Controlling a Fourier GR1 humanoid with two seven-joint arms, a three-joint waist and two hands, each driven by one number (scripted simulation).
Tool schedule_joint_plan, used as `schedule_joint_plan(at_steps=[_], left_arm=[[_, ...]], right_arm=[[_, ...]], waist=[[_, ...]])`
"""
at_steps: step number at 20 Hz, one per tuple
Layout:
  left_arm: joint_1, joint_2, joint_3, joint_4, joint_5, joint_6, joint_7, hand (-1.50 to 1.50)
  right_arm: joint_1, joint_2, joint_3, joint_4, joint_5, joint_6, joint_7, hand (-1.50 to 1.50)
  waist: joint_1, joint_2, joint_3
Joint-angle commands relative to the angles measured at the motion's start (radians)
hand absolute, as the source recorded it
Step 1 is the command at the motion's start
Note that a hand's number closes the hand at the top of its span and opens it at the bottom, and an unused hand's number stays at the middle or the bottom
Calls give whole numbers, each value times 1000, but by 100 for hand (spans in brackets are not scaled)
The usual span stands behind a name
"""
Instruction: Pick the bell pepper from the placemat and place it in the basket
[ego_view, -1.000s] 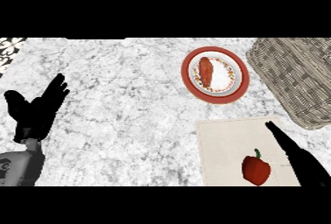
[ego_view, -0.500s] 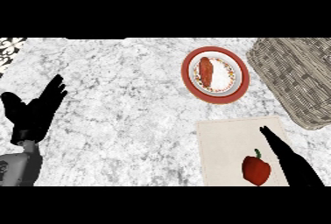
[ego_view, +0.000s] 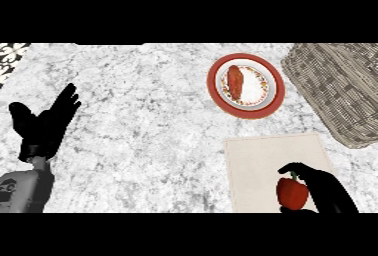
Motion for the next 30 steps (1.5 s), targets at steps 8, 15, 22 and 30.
schedule_joint_plan(at_steps=[8, 15, 22, 30], left_arm=[[5, -34, -13, -12, -31, 0, -20, 0], [-40, -41, -64, -42, -35, -35, 7, 0], [-96, -63, -77, -11, -32, -35, 17, 0], [-139, -66, -70, 5, -39, -15, 37, 0]], right_arm=[[-288, 226, 28, 176, 153, -36, 276, 150], [-589, 254, -127, 328, 168, -193, 652, 150], [-925, 256, -179, 540, 139, -451, 799, 150], [-1202, 256, -151, 746, 349, -758, 821, 150]], waist=[[40, 13, 1], [144, 43, 2], [162, 49, 4], [143, 40, 0]])
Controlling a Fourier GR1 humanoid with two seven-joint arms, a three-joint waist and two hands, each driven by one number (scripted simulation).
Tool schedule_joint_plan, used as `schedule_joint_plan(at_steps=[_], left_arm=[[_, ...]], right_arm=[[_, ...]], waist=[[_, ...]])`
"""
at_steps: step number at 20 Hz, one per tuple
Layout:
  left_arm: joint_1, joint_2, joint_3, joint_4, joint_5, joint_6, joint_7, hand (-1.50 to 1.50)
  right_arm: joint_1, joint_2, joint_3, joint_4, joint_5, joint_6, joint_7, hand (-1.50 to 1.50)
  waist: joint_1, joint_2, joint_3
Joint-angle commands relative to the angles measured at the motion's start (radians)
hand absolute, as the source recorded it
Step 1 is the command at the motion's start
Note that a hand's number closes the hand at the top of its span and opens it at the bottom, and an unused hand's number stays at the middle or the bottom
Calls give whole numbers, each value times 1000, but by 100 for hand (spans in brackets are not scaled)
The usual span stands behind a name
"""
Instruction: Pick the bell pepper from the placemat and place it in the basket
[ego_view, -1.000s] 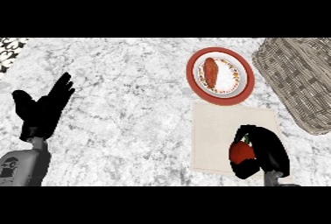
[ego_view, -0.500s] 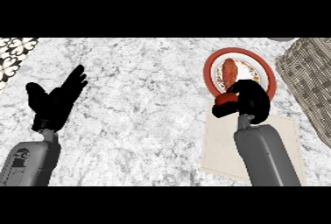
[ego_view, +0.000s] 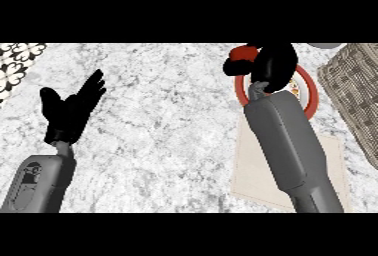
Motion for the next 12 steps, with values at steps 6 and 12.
schedule_joint_plan(at_steps=[6, 12], left_arm=[[-9, 29, 39, 39, 4, 2, -6, 0], [19, 29, 51, 23, 11, 6, -6, 0]], right_arm=[[-351, -4, -85, 313, 238, -180, 212, 150], [-532, -65, -165, 492, 339, -148, 264, 150]], waist=[[-50, -11, -3], [-65, -17, -3]])
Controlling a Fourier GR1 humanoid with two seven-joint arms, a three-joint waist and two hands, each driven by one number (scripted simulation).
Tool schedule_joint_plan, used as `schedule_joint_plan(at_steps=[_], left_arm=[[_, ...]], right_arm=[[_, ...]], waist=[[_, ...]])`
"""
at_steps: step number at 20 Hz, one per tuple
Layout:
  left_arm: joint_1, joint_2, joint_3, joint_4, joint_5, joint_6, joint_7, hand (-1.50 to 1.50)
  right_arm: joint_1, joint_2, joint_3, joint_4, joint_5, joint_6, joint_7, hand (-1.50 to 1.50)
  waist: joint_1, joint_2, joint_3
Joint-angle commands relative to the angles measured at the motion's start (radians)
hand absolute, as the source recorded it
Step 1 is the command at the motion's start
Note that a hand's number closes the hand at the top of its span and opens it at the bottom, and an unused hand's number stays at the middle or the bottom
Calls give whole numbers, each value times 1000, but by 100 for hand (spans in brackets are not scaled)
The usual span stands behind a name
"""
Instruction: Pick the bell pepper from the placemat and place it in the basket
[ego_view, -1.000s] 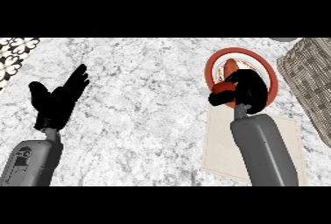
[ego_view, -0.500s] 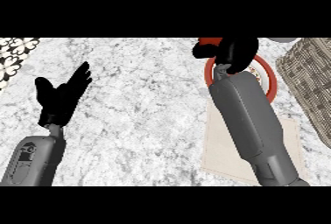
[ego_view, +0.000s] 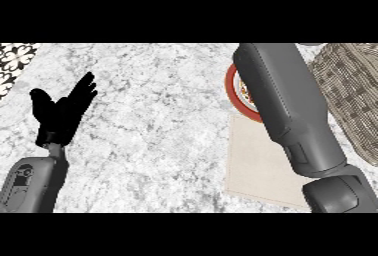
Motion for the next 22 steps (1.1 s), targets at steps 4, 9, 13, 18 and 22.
schedule_joint_plan(at_steps=[4, 9, 13, 18, 22], left_arm=[[-2, -10, 1, 8, -10, 16, -11, 0], [30, -15, -2, 16, -18, 15, -38, 0], [5, 2, 19, -13, 0, 16, 0, 0], [6, 8, 25, -7, 4, 11, 9, 0], [31, 26, 46, -18, 26, -13, 5, 0]], right_arm=[[-180, -82, -86, 189, 117, -73, 168, 150], [-235, -179, -143, 261, 144, -89, 129, 150], [-248, -238, -171, 342, 188, -66, 152, 150], [-224, -304, -172, 402, 270, -72, 206, 150], [-223, -360, -214, 420, 257, -61, 170, 150]], waist=[[-15, 4, 0], [-24, 4, 1], [-26, 2, 1], [-32, 4, 1], [-40, -3, 2]])
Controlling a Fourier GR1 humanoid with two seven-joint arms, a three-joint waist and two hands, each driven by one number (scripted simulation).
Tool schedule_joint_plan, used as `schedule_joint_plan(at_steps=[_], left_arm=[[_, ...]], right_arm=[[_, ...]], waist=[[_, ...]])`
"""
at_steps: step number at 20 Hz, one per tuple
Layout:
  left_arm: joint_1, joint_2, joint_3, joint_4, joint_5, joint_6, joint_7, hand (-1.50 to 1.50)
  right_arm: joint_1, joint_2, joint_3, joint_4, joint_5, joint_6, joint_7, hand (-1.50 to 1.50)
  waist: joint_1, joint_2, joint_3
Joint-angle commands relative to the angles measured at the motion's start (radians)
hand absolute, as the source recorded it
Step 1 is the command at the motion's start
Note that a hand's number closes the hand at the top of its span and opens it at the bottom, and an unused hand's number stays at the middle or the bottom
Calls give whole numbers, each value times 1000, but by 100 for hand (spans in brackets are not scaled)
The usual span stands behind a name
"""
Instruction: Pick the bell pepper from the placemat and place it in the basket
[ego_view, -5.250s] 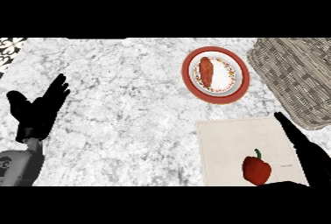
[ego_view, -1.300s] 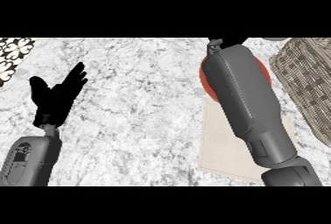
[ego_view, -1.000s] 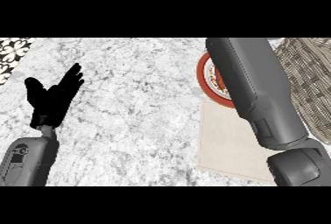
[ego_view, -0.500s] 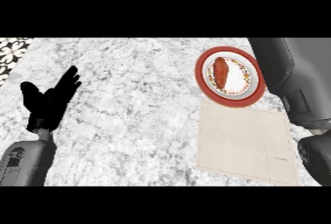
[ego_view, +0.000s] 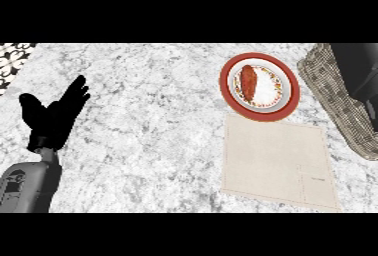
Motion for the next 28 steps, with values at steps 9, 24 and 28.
schedule_joint_plan(at_steps=[9, 24, 28], left_arm=[[-9, 4, 28, 34, -2, 14, -2, 0], [73, -21, -1, -20, -8, -9, -36, 0], [18, -1, 30, -6, -2, 9, 11, 0]], right_arm=[[130, -62, -81, 27, -25, -134, 5, 150], [309, -100, -172, 13, -9, -335, 64, -150], [273, -105, -183, 9, -76, -321, -76, -150]], waist=[[-41, -11, 2], [-27, -9, 2], [-35, -13, 2]])
